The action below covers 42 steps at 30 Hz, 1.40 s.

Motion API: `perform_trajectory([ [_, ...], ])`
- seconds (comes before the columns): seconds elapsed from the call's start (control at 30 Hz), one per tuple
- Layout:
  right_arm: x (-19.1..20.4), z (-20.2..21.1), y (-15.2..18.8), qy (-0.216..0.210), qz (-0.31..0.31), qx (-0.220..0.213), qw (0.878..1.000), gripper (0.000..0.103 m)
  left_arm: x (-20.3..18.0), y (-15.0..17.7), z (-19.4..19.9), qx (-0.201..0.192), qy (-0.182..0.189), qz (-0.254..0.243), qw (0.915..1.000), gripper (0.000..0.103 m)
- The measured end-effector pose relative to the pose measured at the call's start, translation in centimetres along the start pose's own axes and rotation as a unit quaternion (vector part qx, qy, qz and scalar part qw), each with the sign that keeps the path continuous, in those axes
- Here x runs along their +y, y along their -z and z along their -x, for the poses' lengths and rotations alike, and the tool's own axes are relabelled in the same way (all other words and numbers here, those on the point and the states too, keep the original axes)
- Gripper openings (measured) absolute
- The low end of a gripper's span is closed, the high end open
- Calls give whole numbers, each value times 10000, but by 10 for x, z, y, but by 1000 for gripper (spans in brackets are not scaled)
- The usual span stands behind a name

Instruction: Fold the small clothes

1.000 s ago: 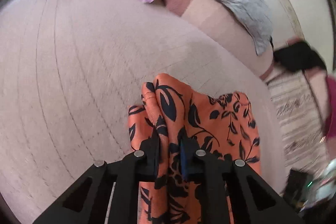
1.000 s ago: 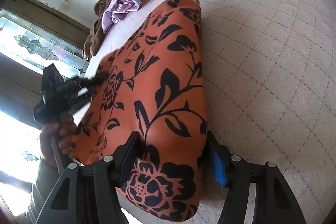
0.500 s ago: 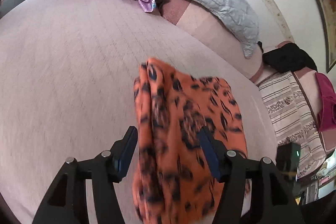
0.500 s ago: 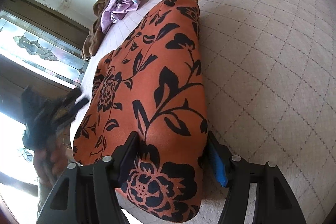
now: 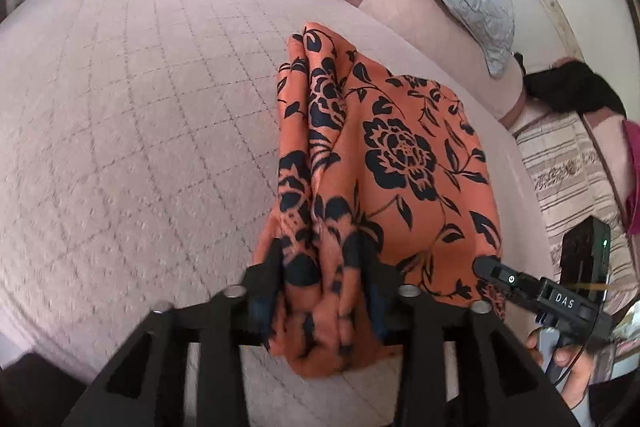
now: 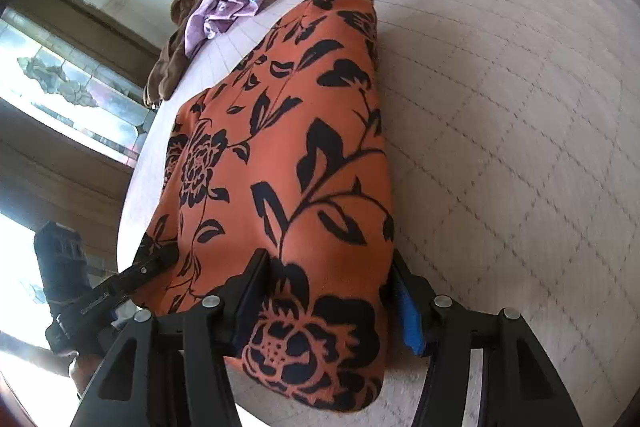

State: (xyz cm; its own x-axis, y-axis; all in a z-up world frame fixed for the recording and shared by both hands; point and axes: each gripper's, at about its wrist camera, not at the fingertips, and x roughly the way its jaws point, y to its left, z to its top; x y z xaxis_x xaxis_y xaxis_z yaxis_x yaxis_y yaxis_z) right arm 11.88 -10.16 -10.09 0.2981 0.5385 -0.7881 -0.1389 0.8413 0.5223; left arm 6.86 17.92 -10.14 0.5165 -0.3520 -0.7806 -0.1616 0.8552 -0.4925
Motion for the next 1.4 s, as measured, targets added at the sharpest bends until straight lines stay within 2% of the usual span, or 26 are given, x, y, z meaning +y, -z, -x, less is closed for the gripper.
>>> perform_trajectory([
  [0.07, 1, 9, 5, 0, -61, -19, 10000, 65, -4, 6, 1, -128, -102, -244, 9996, 45],
  [0.13, 6, 18, 14, 5, 93, -117, 9999, 67, 0, 12, -9, 33, -279, -347, 9990, 35],
  [0.2, 8, 16, 21, 103, 315, -66, 9994, 59, 0, 11, -8, -40, -257, -244, 9994, 31],
  [0.23, 7, 11, 24, 191, 382, 29, 9991, 50, -3, 11, -7, -58, -298, -294, 9991, 31],
  [0.3, 3, 10, 27, 173, 335, 27, 9993, 50, -6, 14, -5, -78, -379, -407, 9984, 31],
  [0.37, 4, 15, 26, 176, 372, 23, 9991, 50, -6, 15, -4, -96, -370, -391, 9985, 34],
  [0.43, 4, 19, 25, 123, 346, 26, 9993, 55, -5, 16, 2, -126, -386, -363, 9985, 39],
  [0.47, 2, 23, 24, 75, 279, 13, 9996, 60, -6, 16, 4, -170, -434, -377, 9982, 41],
  [0.53, -1, 33, 20, 12, 201, -53, 9998, 65, -8, 14, 10, -262, -656, -433, 9966, 60],
  [0.57, -1, 38, 18, -14, 185, -114, 9998, 68, -8, 13, 14, -316, -746, -464, 9956, 62],
  [0.73, 1, 47, -8, -39, 136, -277, 9995, 68, -11, -6, 20, -484, -746, -518, 9947, 65],
  [0.93, 3, 21, -48, -170, 97, -120, 9997, 69, -12, -32, 5, -441, -803, -562, 9942, 65],
  [1.17, 0, -8, -79, -233, -69, -10, 9997, 69, -11, -65, -12, -326, -448, -459, 9974, 65],
  [1.27, -1, -23, -91, -226, -131, 38, 9997, 69, -1, -79, -31, -99, -311, -279, 9991, 67],
  [1.3, -2, -27, -93, -241, -177, 59, 9995, 69, 2, -80, -41, 12, -338, -273, 9991, 65],
  [1.33, -4, -33, -95, -264, -247, 96, 9993, 69, 4, -79, -49, 144, -230, -323, 9991, 58],
  [1.4, -5, -43, -96, -282, -235, 208, 9991, 57, 10, -78, -60, 313, 122, -210, 9992, 42],
])
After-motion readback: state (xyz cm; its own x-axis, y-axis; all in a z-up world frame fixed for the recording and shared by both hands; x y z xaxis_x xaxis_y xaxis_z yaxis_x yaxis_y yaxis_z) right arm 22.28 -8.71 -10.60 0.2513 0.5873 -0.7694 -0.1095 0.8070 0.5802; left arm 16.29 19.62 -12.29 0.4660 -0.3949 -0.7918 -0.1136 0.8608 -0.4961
